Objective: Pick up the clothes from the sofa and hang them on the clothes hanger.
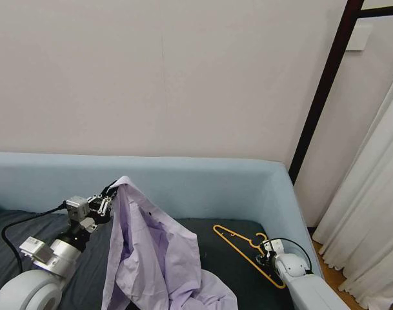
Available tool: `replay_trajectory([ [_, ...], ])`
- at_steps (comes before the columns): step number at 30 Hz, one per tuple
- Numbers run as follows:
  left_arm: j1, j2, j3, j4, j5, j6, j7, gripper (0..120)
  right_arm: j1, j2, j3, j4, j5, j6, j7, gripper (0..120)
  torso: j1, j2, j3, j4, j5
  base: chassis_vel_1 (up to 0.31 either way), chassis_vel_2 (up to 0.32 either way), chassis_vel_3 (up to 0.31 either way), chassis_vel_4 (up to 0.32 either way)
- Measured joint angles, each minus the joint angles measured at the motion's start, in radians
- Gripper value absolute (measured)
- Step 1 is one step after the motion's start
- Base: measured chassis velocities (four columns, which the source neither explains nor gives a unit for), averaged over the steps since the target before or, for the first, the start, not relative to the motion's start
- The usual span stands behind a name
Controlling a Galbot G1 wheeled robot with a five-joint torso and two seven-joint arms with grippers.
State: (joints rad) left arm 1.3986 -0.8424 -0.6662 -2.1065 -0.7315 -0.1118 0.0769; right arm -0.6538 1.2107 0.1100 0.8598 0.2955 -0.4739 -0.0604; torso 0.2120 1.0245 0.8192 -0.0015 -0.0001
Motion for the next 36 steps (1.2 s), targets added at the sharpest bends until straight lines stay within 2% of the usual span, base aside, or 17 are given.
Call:
replay_trajectory([
  [3, 0.000, 0.003, -0.002, -0.001, -0.002, 0.000, -0.002, 0, -0.006, -0.004, -0.001, 0.007, -0.005, 0.001, -0.001, 29, 0.000, 0.000, 0.000, 0.0000, 0.0000, 0.000, 0.000, 0.000, 0.000],
  [4, 0.000, 0.003, -0.002, -0.001, -0.002, 0.000, -0.002, 0, -0.006, -0.004, -0.001, 0.007, -0.005, 0.001, -0.001, 29, 0.000, 0.000, 0.000, 0.0000, 0.0000, 0.000, 0.000, 0.000, 0.000],
  [6, -0.001, 0.003, -0.003, -0.001, -0.002, 0.001, -0.002, 0, -0.012, -0.010, -0.002, 0.009, -0.006, 0.025, 0.001, 19, 0.000, 0.000, 0.000, 0.0000, 0.0000, 0.000, 0.000, 0.000, 0.000],
  [11, -0.003, 0.003, -0.001, -0.001, -0.002, 0.001, -0.002, 0, -0.031, -0.028, -0.005, 0.034, 0.000, 0.071, 0.000, 4, 0.000, 0.000, 0.000, -0.0002, -0.0001, 0.000, 0.000, 0.000, 0.000],
  [18, -0.008, 0.007, 0.003, 0.000, -0.004, 0.001, -0.003, 0, -0.045, -0.040, -0.006, 0.057, 0.005, 0.093, -0.013, 4, 0.000, 0.000, 0.000, -0.0001, 0.0000, 0.000, 0.000, 0.000, 0.000],
  [20, -0.009, 0.011, 0.003, 0.000, -0.006, 0.001, -0.004, 0, -0.056, -0.048, -0.001, 0.082, 0.010, 0.143, -0.024, 4, 0.000, 0.000, 0.000, -0.0001, 0.0001, 0.000, 0.000, 0.000, 0.000],
  [23, -0.009, 0.017, 0.002, 0.008, -0.010, 0.001, -0.004, 0, -0.092, -0.079, 0.025, 0.219, 0.047, 0.222, -0.031, 4, 0.000, 0.000, 0.000, 0.0001, 0.0001, 0.000, 0.000, 0.000, 0.000],
  [24, -0.009, 0.017, 0.002, 0.008, -0.010, 0.001, -0.004, 0, -0.092, -0.079, 0.025, 0.219, 0.047, 0.222, -0.031, 4, 0.000, 0.000, 0.000, 0.0001, 0.0001, 0.000, 0.000, 0.000, 0.000],
  [28, -0.019, 0.019, 0.012, 0.026, -0.011, -0.001, -0.004, 0, -0.175, -0.151, 0.072, 0.462, 0.097, 0.353, -0.049, 4, 0.000, 0.000, 0.000, 0.0001, -0.0002, 0.000, 0.000, 0.000, 0.000],
  [29, -0.019, 0.019, 0.012, 0.026, -0.011, -0.001, -0.004, 0, -0.175, -0.151, 0.072, 0.462, 0.097, 0.353, -0.049, 4, 0.000, 0.000, 0.000, 0.0001, -0.0002, 0.000, 0.000, 0.000, 0.000],
  [33, -0.027, 0.021, 0.022, 0.032, -0.034, -0.002, 0.001, 0, -0.276, -0.217, 0.087, 0.672, 0.120, 0.516, -0.034, 4, 0.000, 0.000, 0.000, -0.0002, -0.0001, 0.000, 0.000, 0.000, 0.000],
  [34, -0.027, 0.021, 0.022, 0.032, -0.034, -0.002, 0.001, 0, -0.276, -0.217, 0.087, 0.672, 0.120, 0.516, -0.034, 4, 0.000, 0.000, 0.000, -0.0002, -0.0001, 0.000, 0.000, 0.000, 0.000],
  [36, -0.033, 0.028, 0.023, 0.038, -0.061, 0.002, -0.001, 0, -0.328, -0.239, 0.083, 0.761, 0.088, 0.611, -0.005, 4, 0.000, 0.000, 0.000, -0.0001, -0.0002, 0.000, 0.000, 0.000, 0.000],
])
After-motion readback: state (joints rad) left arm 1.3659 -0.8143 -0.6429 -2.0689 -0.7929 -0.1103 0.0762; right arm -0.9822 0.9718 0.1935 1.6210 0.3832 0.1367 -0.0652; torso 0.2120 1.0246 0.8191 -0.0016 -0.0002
